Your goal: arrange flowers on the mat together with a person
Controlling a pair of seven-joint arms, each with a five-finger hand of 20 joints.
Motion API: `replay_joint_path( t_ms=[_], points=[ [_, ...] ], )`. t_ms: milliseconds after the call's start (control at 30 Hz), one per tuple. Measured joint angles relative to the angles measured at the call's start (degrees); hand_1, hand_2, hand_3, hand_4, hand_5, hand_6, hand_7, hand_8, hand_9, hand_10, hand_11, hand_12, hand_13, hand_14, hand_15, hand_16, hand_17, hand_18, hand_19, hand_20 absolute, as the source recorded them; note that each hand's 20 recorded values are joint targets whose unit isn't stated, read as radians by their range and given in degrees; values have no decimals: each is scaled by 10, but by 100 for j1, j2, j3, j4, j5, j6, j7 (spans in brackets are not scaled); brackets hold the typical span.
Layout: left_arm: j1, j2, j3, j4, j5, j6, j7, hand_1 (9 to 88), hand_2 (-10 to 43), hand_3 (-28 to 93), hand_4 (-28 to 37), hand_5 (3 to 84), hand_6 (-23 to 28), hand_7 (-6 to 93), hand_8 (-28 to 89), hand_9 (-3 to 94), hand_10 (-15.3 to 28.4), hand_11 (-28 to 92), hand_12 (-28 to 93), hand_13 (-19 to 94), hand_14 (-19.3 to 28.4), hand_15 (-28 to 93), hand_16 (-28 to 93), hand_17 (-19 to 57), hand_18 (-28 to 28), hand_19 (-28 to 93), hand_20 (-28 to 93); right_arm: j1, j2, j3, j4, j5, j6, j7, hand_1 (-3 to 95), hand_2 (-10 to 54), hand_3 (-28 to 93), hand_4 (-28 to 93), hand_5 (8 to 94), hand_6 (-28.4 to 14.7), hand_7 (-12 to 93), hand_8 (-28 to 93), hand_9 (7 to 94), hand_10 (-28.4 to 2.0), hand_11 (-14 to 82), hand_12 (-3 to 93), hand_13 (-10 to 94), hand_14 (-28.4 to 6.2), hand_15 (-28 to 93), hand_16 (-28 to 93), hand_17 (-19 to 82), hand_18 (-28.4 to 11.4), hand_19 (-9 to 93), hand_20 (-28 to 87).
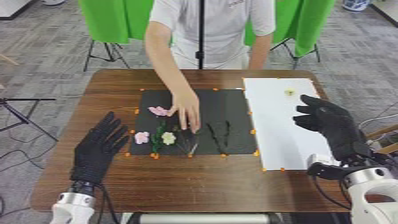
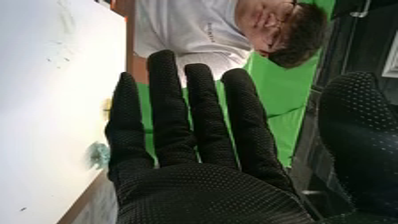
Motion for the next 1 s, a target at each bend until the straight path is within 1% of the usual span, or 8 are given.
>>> replay_joint_path(
  t_ms=[133, 367, 567, 700, 800, 900, 967, 1000],
  points=[
    [1, 10, 0, 0, 0, 4, 26, 248, -33, 701, -246, 298, 28, 143, -80, 232, 108, 129, 175, 194, 132, 161, 53, -112, 213, 391, 97, 49, 0, -70, 19, 52, -16, -1, 175, 42, 864, -238, 416, -43, 160, -103, 425, -140, 158, 214, 377, -146, 380, 186, 87, -228, 496, 291],
    [44, 13, -15, -15, -29, 21, 16, 247, -33, 702, -246, 298, 28, 143, -80, 235, 108, 133, 175, 208, 146, 171, 46, -110, 216, 394, 96, 133, -24, -64, 22, -3, -233, 49, 178, 37, 861, -238, 415, -45, 162, -104, 423, -148, 158, 215, 383, -144, 383, 185, 89, -227, 499, 290],
    [-38, 48, -30, -14, -23, 19, 32, 248, -33, 700, -247, 298, 28, 143, -81, 236, 110, 133, 173, 208, 146, 171, 43, -111, 217, 397, 95, 192, -32, -72, 26, -21, -301, 105, 165, 43, 843, -242, 408, -47, 159, -102, 422, -152, 141, 207, 383, -146, 374, 183, 90, -228, 500, 290],
    [36, 39, -103, -73, -30, 16, 7, 247, -32, 700, -246, 298, 28, 143, -80, 237, 109, 133, 173, 207, 144, 168, 43, -111, 216, 397, 95, 180, -67, 44, -11, -77, -576, 183, 165, 42, 844, -241, 407, -49, 158, -101, 420, -153, 138, 209, 386, -145, 374, 185, 90, -229, 502, 290],
    [103, 53, -100, -76, -32, 19, 19, 246, -31, 699, -245, 297, 28, 143, -80, 237, 109, 132, 173, 207, 142, 168, 44, -111, 215, 397, 94, 121, -59, 100, -59, -89, -559, 203, 166, 43, 844, -240, 407, -49, 157, -101, 418, -153, 139, 211, 385, -146, 373, 186, 90, -229, 501, 289],
    [92, 94, -98, -63, -25, 17, 33, 246, -31, 698, -246, 299, 28, 142, -81, 240, 110, 130, 172, 206, 140, 168, 46, -112, 216, 398, 95, 110, -56, 135, -65, -164, -570, 224, 166, 43, 844, -240, 404, -50, 155, -99, 414, -155, 138, 213, 383, -146, 371, 186, 89, -230, 499, 287],
    [82, 110, -90, -61, -80, 22, 37, 246, -31, 699, -245, 299, 28, 142, -80, 240, 110, 130, 172, 205, 139, 168, 47, -112, 216, 398, 95, 105, -57, 143, -65, -226, -604, 245, 168, 40, 846, -239, 404, -50, 155, -99, 415, -153, 139, 213, 384, -146, 370, 187, 89, -230, 500, 287],
    [83, 116, -84, -61, -150, 23, 37, 246, -32, 699, -245, 299, 28, 142, -80, 240, 110, 131, 173, 205, 138, 169, 47, -112, 216, 399, 95, 100, -58, 142, -65, -244, -615, 251, 173, 34, 849, -238, 406, -50, 156, -98, 417, -152, 140, 214, 386, -146, 372, 187, 90, -230, 500, 288]
  ],
)
